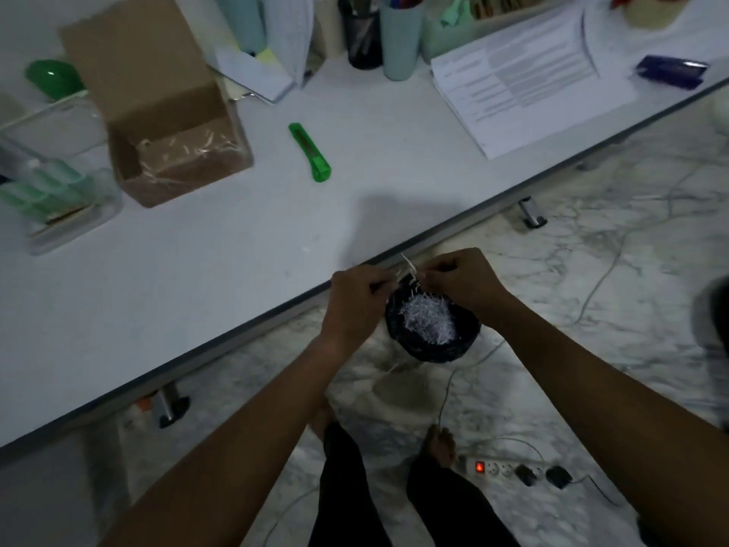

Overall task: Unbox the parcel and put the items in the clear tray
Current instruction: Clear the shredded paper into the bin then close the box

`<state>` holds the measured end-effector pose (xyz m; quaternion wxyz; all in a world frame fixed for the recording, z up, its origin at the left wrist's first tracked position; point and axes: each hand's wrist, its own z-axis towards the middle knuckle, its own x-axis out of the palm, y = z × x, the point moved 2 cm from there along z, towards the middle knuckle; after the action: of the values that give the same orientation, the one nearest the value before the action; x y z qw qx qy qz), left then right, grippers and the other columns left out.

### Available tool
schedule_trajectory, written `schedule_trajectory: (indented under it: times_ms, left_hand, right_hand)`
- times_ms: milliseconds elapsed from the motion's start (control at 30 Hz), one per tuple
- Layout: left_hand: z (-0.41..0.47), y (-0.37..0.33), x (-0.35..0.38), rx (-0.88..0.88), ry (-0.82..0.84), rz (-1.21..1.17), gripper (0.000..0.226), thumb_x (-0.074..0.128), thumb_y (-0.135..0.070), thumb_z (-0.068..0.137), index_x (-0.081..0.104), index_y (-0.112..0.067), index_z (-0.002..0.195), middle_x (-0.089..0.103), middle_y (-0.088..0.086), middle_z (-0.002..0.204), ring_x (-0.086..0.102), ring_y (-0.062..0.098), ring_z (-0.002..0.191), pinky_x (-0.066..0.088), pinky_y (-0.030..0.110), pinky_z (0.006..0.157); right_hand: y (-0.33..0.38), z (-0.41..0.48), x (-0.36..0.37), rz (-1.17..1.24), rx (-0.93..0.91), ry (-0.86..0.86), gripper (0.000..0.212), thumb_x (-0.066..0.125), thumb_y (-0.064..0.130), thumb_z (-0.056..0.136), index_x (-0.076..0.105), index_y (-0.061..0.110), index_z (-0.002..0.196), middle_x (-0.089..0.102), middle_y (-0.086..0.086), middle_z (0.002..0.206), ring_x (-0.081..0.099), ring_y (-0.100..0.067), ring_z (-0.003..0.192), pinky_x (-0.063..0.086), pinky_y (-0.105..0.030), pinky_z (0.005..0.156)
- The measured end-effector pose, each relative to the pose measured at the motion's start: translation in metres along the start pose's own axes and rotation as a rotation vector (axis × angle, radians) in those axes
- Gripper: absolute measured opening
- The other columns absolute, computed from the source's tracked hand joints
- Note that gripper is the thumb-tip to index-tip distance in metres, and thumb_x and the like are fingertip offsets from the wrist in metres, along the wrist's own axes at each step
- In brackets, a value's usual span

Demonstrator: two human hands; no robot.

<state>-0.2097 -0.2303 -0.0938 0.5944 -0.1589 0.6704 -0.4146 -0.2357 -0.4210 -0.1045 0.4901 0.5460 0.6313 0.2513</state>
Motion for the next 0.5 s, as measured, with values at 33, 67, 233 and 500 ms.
schedule_trajectory:
  times_ms: [33,67,233,500]
  left_hand:
    - [0.0,-0.003,0.017,0.028,0.031,-0.006,0.006,0.072,-0.009,0.084,0.078,-0.008,0.082,0.069,-0.006,0.074,0.053,-0.006,0.067,0.035,0.0,0.067]
    - [0.002,-0.002,0.037,0.038,0.067,-0.014,0.006,0.073,-0.008,0.084,0.078,-0.007,0.082,0.071,-0.003,0.076,0.053,-0.006,0.069,0.035,-0.002,0.069]
    - [0.019,0.068,0.17,-0.093,0.215,-0.013,0.01,0.07,-0.011,0.089,0.078,-0.007,0.091,0.076,0.006,0.095,0.068,0.013,0.085,0.052,0.019,0.081]
    - [0.042,0.25,0.374,-0.414,0.495,-0.009,0.035,0.066,-0.021,0.094,0.065,-0.011,0.128,0.059,0.011,0.138,0.054,0.026,0.127,0.043,0.033,0.107]
  right_hand:
    - [-0.014,-0.001,-0.009,-0.04,0.017,-0.03,0.003,0.078,0.012,0.081,0.08,0.011,0.078,0.074,-0.001,0.065,0.069,-0.002,0.058,0.05,-0.012,0.055]
    - [-0.031,0.001,-0.017,-0.062,0.042,-0.065,0.004,0.077,0.01,0.081,0.08,0.01,0.079,0.073,-0.001,0.067,0.065,0.005,0.054,0.046,-0.007,0.052]
    - [-0.171,0.035,-0.019,-0.142,0.241,-0.224,0.01,0.074,0.011,0.084,0.08,0.003,0.084,0.075,-0.014,0.079,0.071,-0.018,0.072,0.058,-0.029,0.07]
    - [-0.408,0.144,0.067,-0.265,0.324,-0.183,0.037,0.066,0.009,0.084,0.07,0.016,0.121,0.066,-0.009,0.128,0.064,-0.026,0.109,0.043,-0.021,0.08]
